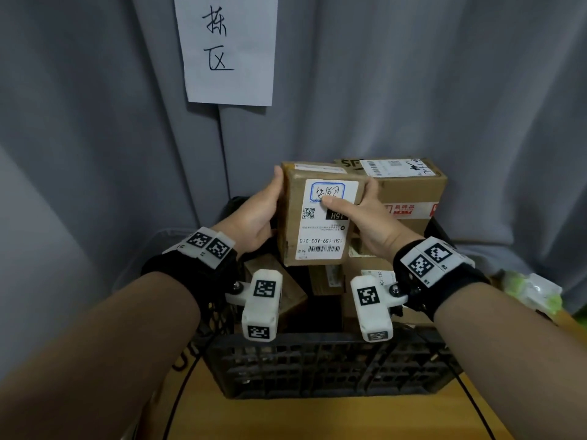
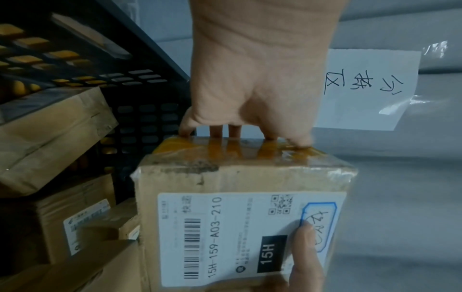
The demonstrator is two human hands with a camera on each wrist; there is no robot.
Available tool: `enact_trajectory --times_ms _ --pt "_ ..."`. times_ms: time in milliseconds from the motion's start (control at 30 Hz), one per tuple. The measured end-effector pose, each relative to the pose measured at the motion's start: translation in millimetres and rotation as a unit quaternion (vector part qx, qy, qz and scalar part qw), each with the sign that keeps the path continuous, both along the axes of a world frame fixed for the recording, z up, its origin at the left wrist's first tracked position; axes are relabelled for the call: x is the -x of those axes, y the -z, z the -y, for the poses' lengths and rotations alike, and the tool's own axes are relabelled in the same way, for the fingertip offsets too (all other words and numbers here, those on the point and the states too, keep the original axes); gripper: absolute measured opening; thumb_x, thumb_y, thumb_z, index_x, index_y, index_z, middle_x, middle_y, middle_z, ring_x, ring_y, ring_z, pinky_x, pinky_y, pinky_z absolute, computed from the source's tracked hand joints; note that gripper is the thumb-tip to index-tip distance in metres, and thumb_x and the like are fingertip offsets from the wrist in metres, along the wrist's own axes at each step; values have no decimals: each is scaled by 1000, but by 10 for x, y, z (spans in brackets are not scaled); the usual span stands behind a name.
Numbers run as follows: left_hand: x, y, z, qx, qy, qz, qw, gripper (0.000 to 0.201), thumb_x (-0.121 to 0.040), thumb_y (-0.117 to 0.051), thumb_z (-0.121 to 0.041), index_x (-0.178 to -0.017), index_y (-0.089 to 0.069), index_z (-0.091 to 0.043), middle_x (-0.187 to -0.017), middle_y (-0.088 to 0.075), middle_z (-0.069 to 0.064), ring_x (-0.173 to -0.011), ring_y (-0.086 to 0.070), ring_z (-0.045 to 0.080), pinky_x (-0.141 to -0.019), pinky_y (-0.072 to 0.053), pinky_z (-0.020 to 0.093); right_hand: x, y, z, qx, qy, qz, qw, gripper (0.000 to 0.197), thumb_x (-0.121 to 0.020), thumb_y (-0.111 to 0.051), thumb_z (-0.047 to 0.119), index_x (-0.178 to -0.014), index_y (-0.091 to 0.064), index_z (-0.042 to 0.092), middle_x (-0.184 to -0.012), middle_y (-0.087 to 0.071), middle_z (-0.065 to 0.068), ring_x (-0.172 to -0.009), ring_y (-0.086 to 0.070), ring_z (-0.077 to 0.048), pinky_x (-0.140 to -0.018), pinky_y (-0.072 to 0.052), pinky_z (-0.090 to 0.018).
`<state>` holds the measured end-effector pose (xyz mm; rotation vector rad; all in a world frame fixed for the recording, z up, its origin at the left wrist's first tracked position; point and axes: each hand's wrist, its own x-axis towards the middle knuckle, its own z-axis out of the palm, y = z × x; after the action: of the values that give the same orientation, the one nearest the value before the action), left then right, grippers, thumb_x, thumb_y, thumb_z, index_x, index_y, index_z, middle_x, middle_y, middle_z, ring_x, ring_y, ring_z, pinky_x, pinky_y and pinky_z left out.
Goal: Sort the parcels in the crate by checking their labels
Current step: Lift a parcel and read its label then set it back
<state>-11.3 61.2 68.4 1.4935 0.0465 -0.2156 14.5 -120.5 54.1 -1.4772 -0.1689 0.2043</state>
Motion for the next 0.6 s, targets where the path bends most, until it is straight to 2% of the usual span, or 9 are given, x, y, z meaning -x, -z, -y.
enact_trajectory --times_ms 33,100,167,233,267,333,400,500,600 --pt "0 11 -9 1 21 7 1000 65 -87 -22 -70 -136 -47 -34 -121 -67 -5 -111 -63 12 -89 -52 36 5 6 -7 11 4 -1 1000 79 -74 -79 17 -130 -24 27 -108 -68 -4 -102 -67 -22 -96 -51 -49" --pt "-4 44 -25 -9 40 30 999 77 -78 -35 -74 -143 -36 -32 -130 -62 -3 -119 -59 14 -98 -49 38 0 8 -25 27 16 0 999 96 -71 -82 28 -141 -17 33 -113 -68 -1 -103 -67 -20 -94 -52 -47" --pt "-5 85 -64 -33 30 43 998 78 -80 -55 -57 -147 -25 -32 -131 -61 -2 -115 -62 14 -97 -51 38 -4 -13 -43 43 29 1 999 94 -72 -81 35 -144 -20 31 -114 -68 2 -100 -69 -16 -90 -55 -43" --pt "-8 119 -119 -61 21 54 996 79 -83 -68 -32 -148 -23 -31 -122 -65 -4 -105 -68 14 -94 -53 39 -2 -27 -57 58 30 -5 998 85 -74 -78 40 -142 -29 27 -114 -68 3 -97 -69 -14 -88 -56 -39" --pt "-16 139 -151 -70 15 58 996 80 -82 -70 -27 -147 -25 -29 -117 -67 -5 -101 -69 13 -93 -53 39 7 -26 -65 65 24 -9 998 81 -75 -76 42 -141 -32 26 -113 -69 2 -97 -69 -14 -89 -55 -38" --pt "-30 172 -207 -81 1 61 995 77 -81 -72 -25 -146 -31 -27 -111 -69 -6 -99 -70 14 -93 -53 42 16 5 -87 70 14 -19 997 74 -78 -73 44 -140 -36 25 -111 -70 1 -97 -69 -14 -89 -53 -35" --pt "-40 206 -235 -94 -12 56 994 75 -80 -73 -29 -144 -34 -27 -114 -69 -5 -99 -70 15 -93 -53 43 16 42 -121 66 17 -29 997 72 -79 -71 44 -139 -37 25 -110 -70 1 -97 -68 -13 -86 -53 -32" --pt "-34 253 -250 -96 -23 50 994 67 -83 -70 -34 -142 -38 -25 -119 -68 -1 -99 -70 15 -89 -55 39 4 94 -185 62 23 -40 997 71 -79 -69 48 -139 -40 23 -111 -70 1 -99 -67 -13 -90 -50 -33" --pt "-32 317 -278 -106 -37 41 993 57 -87 -62 -43 -137 -45 -24 -116 -70 -3 -98 -70 12 -87 -56 34 -19 157 -254 81 18 -56 995 66 -81 -65 53 -136 -44 22 -115 -70 0 -98 -63 -8 -88 -41 -29"
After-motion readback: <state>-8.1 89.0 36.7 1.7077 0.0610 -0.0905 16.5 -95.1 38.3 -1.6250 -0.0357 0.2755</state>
